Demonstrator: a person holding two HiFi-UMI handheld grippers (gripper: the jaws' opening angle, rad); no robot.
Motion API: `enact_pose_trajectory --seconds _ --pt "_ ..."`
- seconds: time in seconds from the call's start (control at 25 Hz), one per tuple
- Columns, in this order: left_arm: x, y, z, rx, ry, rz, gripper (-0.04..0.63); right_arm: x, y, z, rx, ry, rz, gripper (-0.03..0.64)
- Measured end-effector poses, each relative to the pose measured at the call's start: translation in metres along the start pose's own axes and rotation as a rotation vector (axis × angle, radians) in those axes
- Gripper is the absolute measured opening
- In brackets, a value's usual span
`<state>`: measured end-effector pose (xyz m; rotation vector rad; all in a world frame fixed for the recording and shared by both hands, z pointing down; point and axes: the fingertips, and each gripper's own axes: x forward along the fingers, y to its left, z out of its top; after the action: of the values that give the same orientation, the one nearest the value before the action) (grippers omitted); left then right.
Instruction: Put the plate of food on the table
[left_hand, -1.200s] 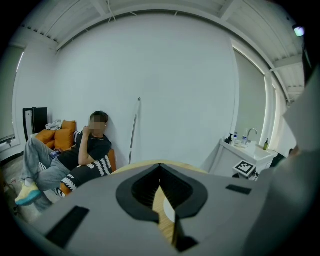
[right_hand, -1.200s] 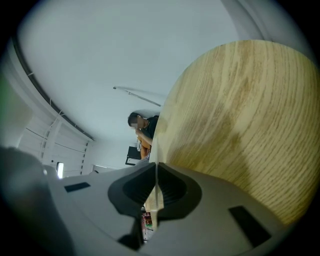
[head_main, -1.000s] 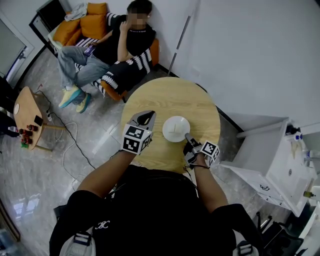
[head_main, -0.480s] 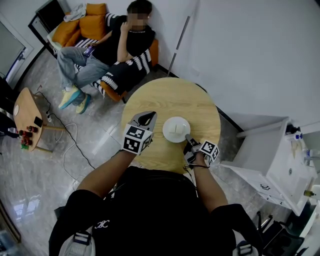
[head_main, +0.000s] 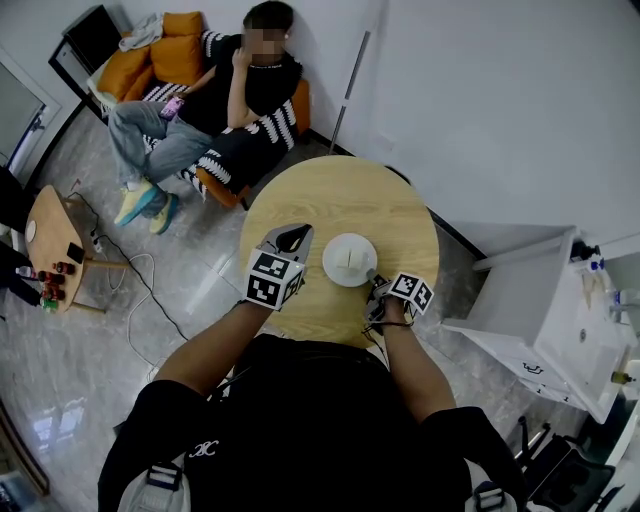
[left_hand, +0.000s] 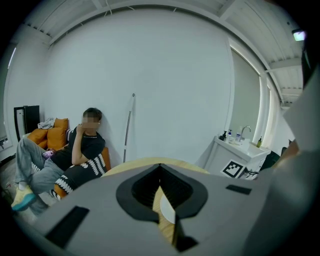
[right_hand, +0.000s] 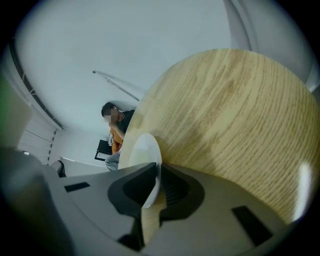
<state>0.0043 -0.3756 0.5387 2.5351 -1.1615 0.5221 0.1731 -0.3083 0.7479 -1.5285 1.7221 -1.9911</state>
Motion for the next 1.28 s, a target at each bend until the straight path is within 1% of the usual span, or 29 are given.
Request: enact_pose_trajectory --seconds 0.2,0.44,0.6,0.68,0.8,0.92,1.08,1.28 --pt "0.002 0.000 0.000 0.002 0.004 -0.003 0.008 0.002 0.000 0.002 -0.049 -0.002 -0.061 0.026" --pt "0.003 0.002 -0.001 0.000 0.005 -0.004 0.008 0.003 0.000 0.005 -0.180 0.017 -0.180 0.043" --pt "0.004 0.002 -0.001 -0.002 0.005 -0.006 0.008 0.003 0.000 0.006 -0.244 0.021 -0.243 0.054" --pt "0.003 0.002 -0.002 -0.004 0.007 -0.008 0.008 0.003 0.001 0.005 -0.259 0.025 -0.253 0.066" --pt "0.003 0.003 -0.004 -0.006 0.011 -0.011 0.008 0.005 0.006 0.005 -0.266 0.021 -0.240 0.114" --pt "0.003 0.002 -0.004 -0.002 0.013 -0.016 0.008 0.005 0.008 0.006 -0.262 0.010 -0.240 0.138" --pt "0.000 0.003 -0.002 -0.002 0.010 -0.017 0.008 -0.002 0.003 0.008 -0.281 -0.024 -0.308 0.143" --pt "-0.001 0.005 -0.004 -0.002 0.012 -0.020 0.008 -0.009 -0.005 0.015 -0.357 -0.071 -0.417 0.143"
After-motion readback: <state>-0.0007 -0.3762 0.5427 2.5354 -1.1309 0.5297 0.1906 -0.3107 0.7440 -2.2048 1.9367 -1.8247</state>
